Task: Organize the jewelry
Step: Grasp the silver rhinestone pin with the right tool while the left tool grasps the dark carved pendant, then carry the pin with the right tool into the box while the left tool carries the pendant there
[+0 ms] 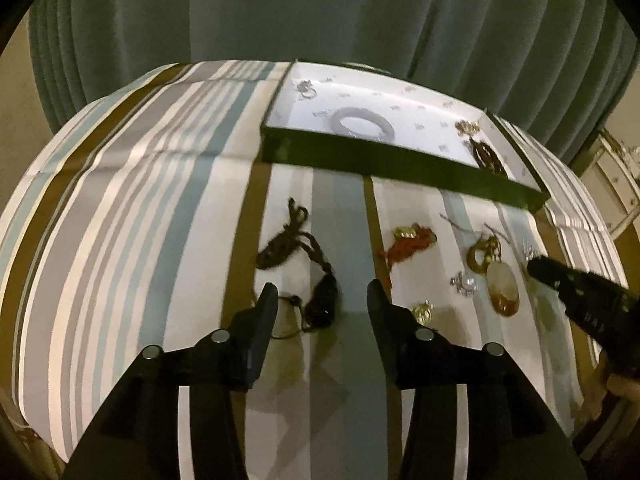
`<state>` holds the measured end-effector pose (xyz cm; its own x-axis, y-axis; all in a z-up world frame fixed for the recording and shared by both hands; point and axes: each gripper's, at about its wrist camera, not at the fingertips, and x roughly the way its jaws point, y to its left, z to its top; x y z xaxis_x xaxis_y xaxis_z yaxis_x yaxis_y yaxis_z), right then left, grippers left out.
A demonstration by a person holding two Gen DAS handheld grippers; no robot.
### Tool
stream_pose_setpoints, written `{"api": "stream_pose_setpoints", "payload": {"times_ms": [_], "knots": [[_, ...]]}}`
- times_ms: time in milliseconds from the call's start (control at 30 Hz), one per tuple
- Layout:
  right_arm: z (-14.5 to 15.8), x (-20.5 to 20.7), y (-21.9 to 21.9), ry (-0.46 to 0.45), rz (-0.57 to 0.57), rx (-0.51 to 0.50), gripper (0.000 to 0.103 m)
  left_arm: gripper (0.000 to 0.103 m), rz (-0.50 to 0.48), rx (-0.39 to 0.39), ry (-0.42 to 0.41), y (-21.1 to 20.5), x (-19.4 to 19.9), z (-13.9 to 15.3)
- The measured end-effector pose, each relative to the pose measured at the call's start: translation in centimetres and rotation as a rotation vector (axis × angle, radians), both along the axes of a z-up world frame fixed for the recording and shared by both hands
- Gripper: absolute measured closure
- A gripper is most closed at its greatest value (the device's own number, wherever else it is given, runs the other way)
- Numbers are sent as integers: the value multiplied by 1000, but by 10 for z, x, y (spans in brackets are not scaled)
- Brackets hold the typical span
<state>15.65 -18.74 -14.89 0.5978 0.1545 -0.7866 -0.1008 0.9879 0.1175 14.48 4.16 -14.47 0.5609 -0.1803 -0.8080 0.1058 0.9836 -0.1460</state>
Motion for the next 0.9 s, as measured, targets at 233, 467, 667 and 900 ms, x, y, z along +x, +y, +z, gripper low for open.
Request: {"api": "stream_pose_setpoints", "payload": {"times_ms": [233,467,667,900], "knots": [[0,1,1,1,-1,1,90,83,-49,65,-15,-9,-2,-5],[-1,1,1,-1,1,0,90,86,-60,75,-47,-12,-6,-1],[0,0,2,-2,3,3,90,86,-59,78,-76,-11,-6,9],[8,-2,4,-20,6,12,90,86,-51,49,-103,-11,-5,27]]}}
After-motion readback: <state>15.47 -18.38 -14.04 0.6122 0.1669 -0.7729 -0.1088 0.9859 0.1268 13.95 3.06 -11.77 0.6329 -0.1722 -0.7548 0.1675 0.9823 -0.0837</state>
